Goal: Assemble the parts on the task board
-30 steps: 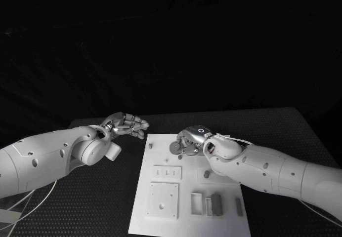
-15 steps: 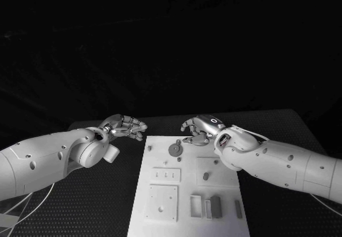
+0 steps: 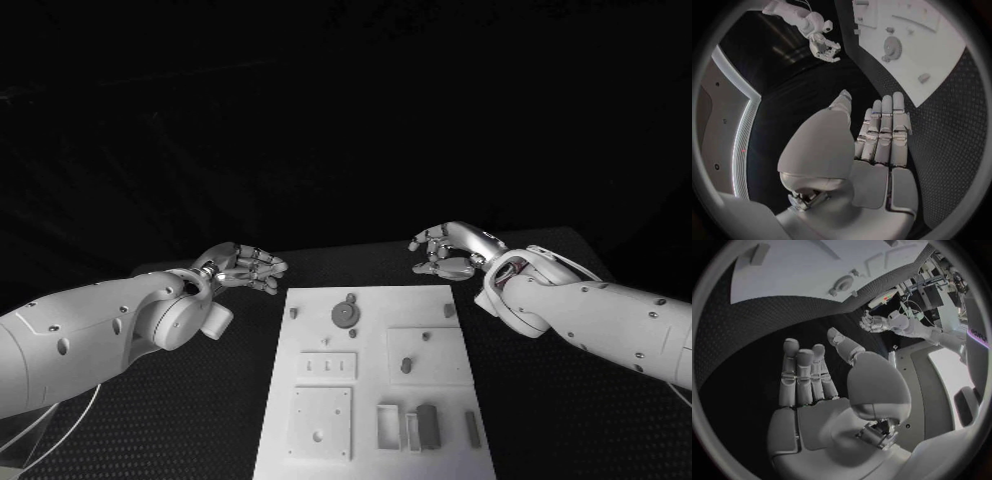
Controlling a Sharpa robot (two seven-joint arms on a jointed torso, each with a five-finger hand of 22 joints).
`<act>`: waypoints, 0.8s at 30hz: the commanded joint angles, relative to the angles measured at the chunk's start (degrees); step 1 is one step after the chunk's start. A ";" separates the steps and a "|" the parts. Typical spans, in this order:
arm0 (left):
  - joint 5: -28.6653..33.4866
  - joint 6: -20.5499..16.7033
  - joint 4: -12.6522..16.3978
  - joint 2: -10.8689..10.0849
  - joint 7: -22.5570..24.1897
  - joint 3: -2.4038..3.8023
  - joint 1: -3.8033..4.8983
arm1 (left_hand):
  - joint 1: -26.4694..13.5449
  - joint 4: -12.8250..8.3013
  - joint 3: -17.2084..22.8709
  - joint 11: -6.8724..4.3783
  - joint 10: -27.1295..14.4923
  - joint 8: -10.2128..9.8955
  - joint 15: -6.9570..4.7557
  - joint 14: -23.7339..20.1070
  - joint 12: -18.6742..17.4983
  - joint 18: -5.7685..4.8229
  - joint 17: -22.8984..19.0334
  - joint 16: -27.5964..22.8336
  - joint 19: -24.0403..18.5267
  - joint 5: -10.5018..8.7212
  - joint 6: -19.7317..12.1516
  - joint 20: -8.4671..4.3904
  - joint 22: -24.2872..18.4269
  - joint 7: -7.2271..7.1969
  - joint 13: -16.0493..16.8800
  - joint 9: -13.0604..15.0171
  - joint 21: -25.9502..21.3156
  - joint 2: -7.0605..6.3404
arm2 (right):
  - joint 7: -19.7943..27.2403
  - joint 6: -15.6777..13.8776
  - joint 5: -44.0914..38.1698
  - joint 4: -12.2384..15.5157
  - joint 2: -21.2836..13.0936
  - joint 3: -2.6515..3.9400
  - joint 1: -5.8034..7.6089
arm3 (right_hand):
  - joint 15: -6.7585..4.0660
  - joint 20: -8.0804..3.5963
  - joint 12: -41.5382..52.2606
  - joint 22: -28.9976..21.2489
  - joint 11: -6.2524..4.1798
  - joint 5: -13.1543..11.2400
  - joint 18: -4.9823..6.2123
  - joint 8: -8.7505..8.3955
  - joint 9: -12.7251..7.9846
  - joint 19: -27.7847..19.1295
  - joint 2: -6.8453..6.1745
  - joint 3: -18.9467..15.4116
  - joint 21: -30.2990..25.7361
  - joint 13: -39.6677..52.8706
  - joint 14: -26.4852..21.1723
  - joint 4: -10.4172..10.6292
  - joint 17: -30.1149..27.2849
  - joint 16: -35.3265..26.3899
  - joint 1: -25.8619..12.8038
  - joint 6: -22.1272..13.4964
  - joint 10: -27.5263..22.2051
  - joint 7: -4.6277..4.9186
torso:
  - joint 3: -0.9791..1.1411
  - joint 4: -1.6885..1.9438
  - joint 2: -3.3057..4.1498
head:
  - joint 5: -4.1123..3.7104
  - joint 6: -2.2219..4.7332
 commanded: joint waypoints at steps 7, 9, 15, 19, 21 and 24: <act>0.14 0.65 -0.19 0.27 1.04 0.04 -0.41 | 0.19 0.03 -0.35 0.01 -0.68 -0.16 -0.02 0.60 -0.42 1.12 0.14 -0.33 0.17 -0.01 0.21 -0.15 0.08 1.44 0.01 0.04 -0.38 0.57 | 4.87 6.00 -0.23 -3.83 -2.46 -0.07 -0.32 | 2.18 1.60 -26.02 -0.15 2.24 0.48 2.25 0.45 0.28 -2.13 -2.04 -0.31 -1.52 -20.07 -0.69 0.23 -0.68 -2.92 2.19 -1.33 -0.70 2.42 | 0.65 -1.18 -0.90 | -0.72 0.21; 0.14 0.77 -0.20 0.26 1.06 0.04 -0.49 | 0.19 0.03 -0.36 0.02 -0.70 -0.17 -0.02 0.60 -0.43 1.12 0.14 -0.33 0.18 -0.01 0.20 -0.15 0.08 1.44 0.01 0.04 -0.38 0.57 | 5.14 6.24 -2.03 -4.37 -3.15 -0.12 -0.83 | 2.29 1.96 -28.97 -0.09 2.28 0.09 2.41 0.57 0.31 -1.96 -2.01 -0.75 -1.52 -22.66 -0.56 0.13 -0.52 -2.98 2.00 -1.49 0.74 2.30 | 0.68 -1.25 -0.98 | -0.85 0.17; 0.14 0.89 -0.25 0.01 1.03 0.05 -0.60 | 0.18 0.03 -0.37 0.04 -0.74 -0.18 -0.02 0.62 -0.47 1.12 0.17 -0.35 0.19 -0.01 0.19 -0.15 0.09 1.45 0.02 0.04 -0.39 0.59 | 6.04 7.95 -5.22 -5.57 -3.99 -0.15 -2.25 | 2.40 1.86 -33.87 0.21 2.52 0.13 2.95 1.48 0.49 -0.08 -1.66 -0.59 -0.71 -26.50 1.67 0.11 -0.15 -2.43 3.28 -0.56 2.64 2.02 | 0.81 -1.37 -0.97 | -1.11 0.03; 0.14 0.88 -0.17 -0.01 1.03 0.05 -0.60 | 0.18 0.03 -0.38 0.05 -0.76 -0.19 -0.02 0.62 -0.49 1.12 0.18 -0.36 0.19 -0.01 0.18 -0.15 0.09 1.46 0.03 0.04 -0.39 0.59 | 3.66 7.74 -8.15 -7.26 -3.68 -0.24 -3.55 | 2.38 1.66 -36.38 0.26 2.38 0.14 2.95 2.08 0.53 0.35 -1.64 -0.72 -0.71 -28.52 2.34 0.11 -0.12 -2.66 3.35 0.20 4.72 1.75 | 0.76 -1.36 -0.91 | -1.37 0.08; 0.14 0.95 -0.17 0.03 1.04 0.05 -0.60 | 0.18 0.03 -0.38 0.05 -0.76 -0.19 -0.02 0.63 -0.49 1.12 0.18 -0.36 0.19 -0.01 0.18 -0.15 0.09 1.46 0.03 0.04 -0.39 0.59 | 2.30 9.05 -10.13 -8.39 -3.20 -0.24 -3.92 | 1.81 1.55 -35.51 0.39 1.80 0.11 2.95 2.30 0.56 0.92 -1.88 -1.09 -0.38 -28.19 2.95 0.18 0.11 -2.26 3.00 0.52 7.32 1.56 | 0.68 -1.30 -0.89 | -1.16 0.06; 0.14 0.93 -0.16 0.13 1.11 0.05 -0.60 | 0.18 0.03 -0.39 0.06 -0.77 -0.20 -0.02 0.63 -0.50 1.12 0.19 -0.37 0.19 -0.02 0.17 -0.15 0.09 1.46 0.04 0.04 -0.39 0.59 | 1.96 8.55 -10.84 -9.87 -2.74 -0.44 -5.09 | 1.34 1.40 -35.66 0.61 1.34 0.08 2.95 2.13 0.41 1.69 -3.23 -2.08 0.13 -28.06 3.04 0.58 0.43 -1.91 0.96 0.16 7.87 0.90 | 0.66 -1.15 -0.85 | -1.04 0.08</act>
